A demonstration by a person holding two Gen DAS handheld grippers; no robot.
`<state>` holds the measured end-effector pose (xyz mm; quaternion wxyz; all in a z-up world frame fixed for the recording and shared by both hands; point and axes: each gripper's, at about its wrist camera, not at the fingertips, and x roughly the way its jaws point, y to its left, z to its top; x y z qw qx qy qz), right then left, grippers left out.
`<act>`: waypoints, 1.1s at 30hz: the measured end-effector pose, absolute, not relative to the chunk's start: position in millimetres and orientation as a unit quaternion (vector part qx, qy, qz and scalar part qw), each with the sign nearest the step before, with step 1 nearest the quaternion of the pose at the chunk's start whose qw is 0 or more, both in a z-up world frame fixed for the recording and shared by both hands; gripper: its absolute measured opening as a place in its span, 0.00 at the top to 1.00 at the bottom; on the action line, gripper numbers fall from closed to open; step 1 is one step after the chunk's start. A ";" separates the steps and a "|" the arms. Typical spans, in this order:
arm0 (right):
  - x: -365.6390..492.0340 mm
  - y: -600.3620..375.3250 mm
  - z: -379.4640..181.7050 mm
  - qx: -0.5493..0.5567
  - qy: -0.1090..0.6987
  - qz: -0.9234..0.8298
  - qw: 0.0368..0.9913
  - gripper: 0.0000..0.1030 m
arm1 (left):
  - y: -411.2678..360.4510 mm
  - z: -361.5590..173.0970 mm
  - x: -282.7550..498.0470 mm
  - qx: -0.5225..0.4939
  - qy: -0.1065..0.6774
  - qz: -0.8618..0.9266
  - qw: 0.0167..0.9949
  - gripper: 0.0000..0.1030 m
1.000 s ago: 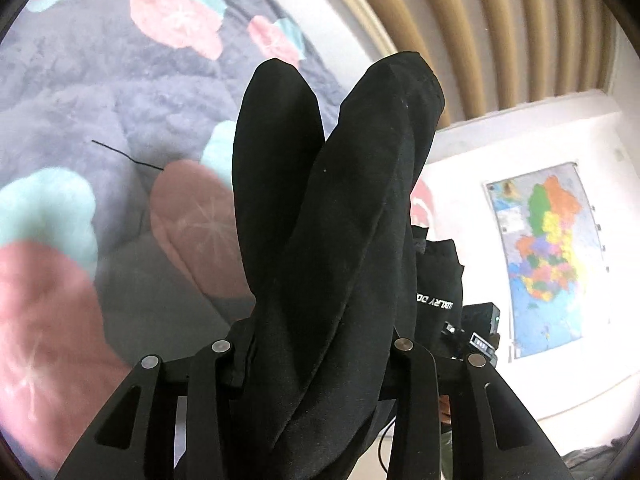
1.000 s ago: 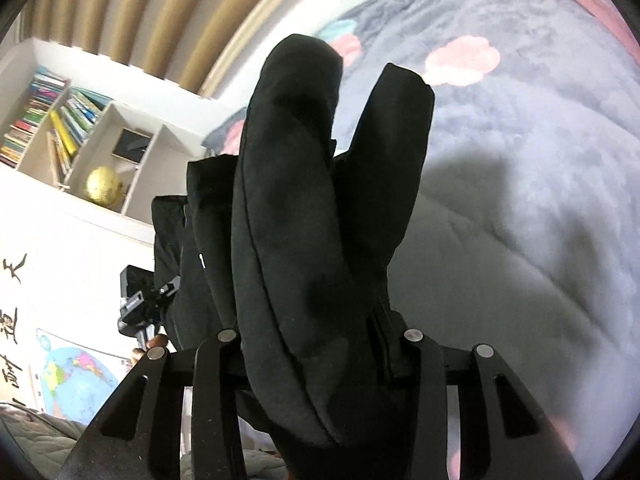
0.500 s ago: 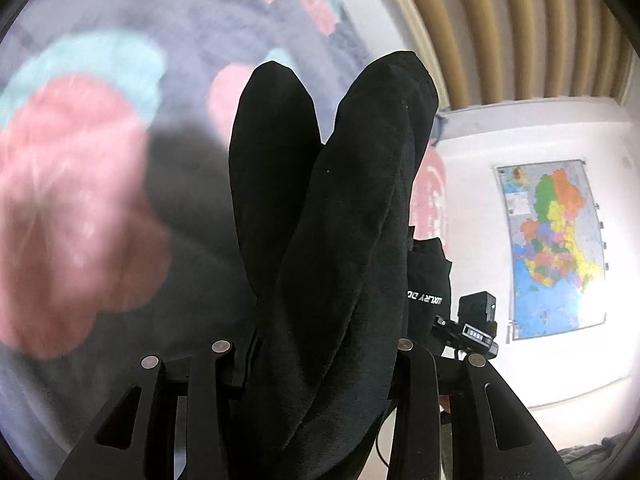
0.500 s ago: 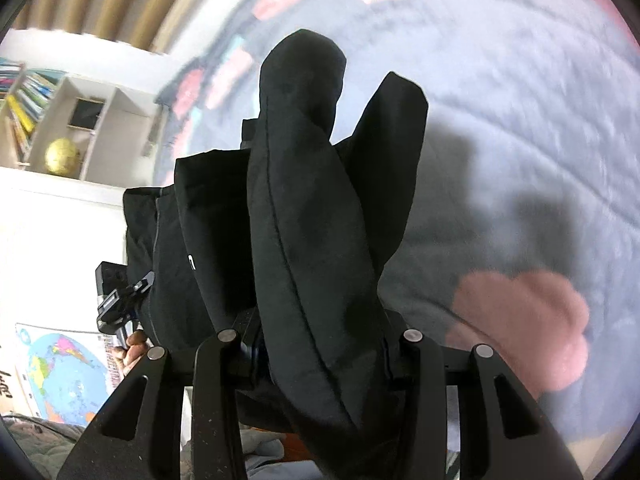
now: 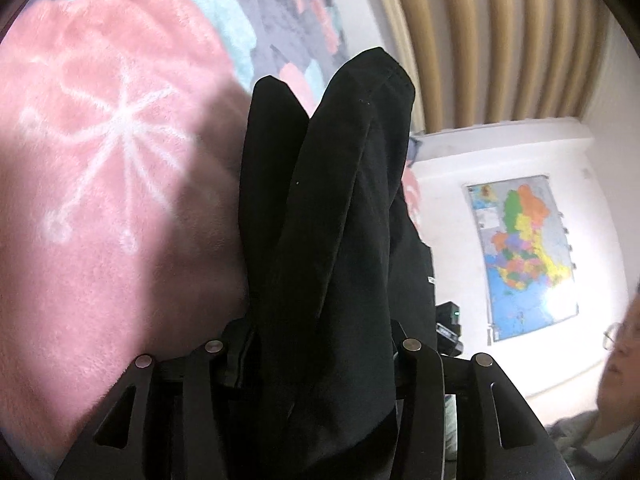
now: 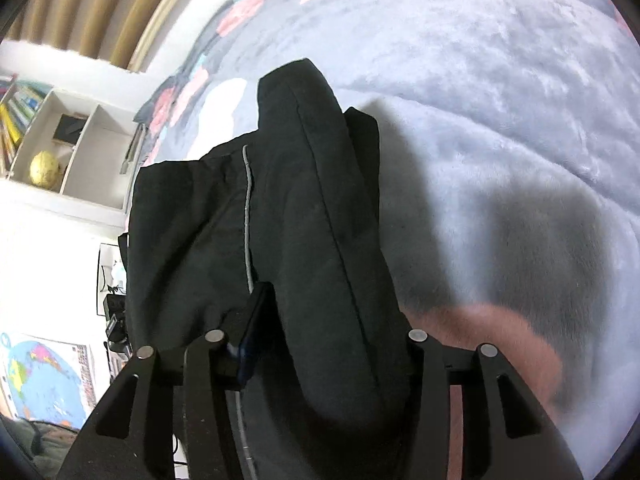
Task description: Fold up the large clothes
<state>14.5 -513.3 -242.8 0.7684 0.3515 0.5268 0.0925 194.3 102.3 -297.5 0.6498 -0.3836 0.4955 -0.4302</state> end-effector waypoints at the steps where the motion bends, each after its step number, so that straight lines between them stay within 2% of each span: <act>1: 9.3 -521.1 -248.1 0.346 0.523 0.093 0.774 0.45 | 103.4 -297.2 192.6 -0.387 0.489 -0.435 0.649 0.55; 2: 7.3 -521.8 -248.7 0.335 0.518 0.093 0.782 0.41 | 104.2 -297.1 192.5 -0.388 0.484 -0.437 0.651 0.55; 7: -6.9 -526.7 -242.7 0.288 0.504 0.078 0.810 0.41 | 113.4 -283.5 178.9 -0.351 0.464 -0.419 0.697 0.55; 11: -26.3 -527.0 -202.5 0.220 0.486 -0.016 0.846 0.37 | 147.9 -246.6 149.5 -0.293 0.436 -0.356 0.773 0.55; 13: -51.5 -525.0 -166.9 0.183 0.446 -0.051 0.875 0.37 | 159.3 -219.3 135.1 -0.267 0.422 -0.335 0.799 0.55; 15: -67.1 -508.5 -136.7 0.166 0.402 -0.036 0.900 0.37 | 163.3 -190.5 118.3 -0.249 0.395 -0.336 0.818 0.52; 17: -64.9 -474.6 -117.0 0.160 0.374 -0.006 0.914 0.37 | 148.8 -166.8 105.8 -0.231 0.373 -0.347 0.828 0.39; 18: -56.7 -455.5 -113.7 0.162 0.373 0.011 0.914 0.37 | 135.2 -160.5 103.4 -0.220 0.375 -0.347 0.831 0.39; 22: -19.1 -374.0 -135.3 0.120 0.421 0.039 0.898 0.37 | 64.0 -170.0 107.2 -0.130 0.429 -0.303 0.841 0.39; 25: 11.1 -332.4 -183.3 0.083 0.482 0.032 0.872 0.38 | 18.3 -198.7 114.3 -0.052 0.456 -0.220 0.861 0.38; 28: 14.3 -322.8 -218.8 0.054 0.498 0.006 0.865 0.34 | 13.3 -220.7 118.3 -0.073 0.440 -0.189 0.875 0.34; 33: 2.4 -340.3 -205.5 0.105 0.489 0.014 0.866 0.34 | 21.2 -204.5 112.7 -0.084 0.445 -0.189 0.871 0.35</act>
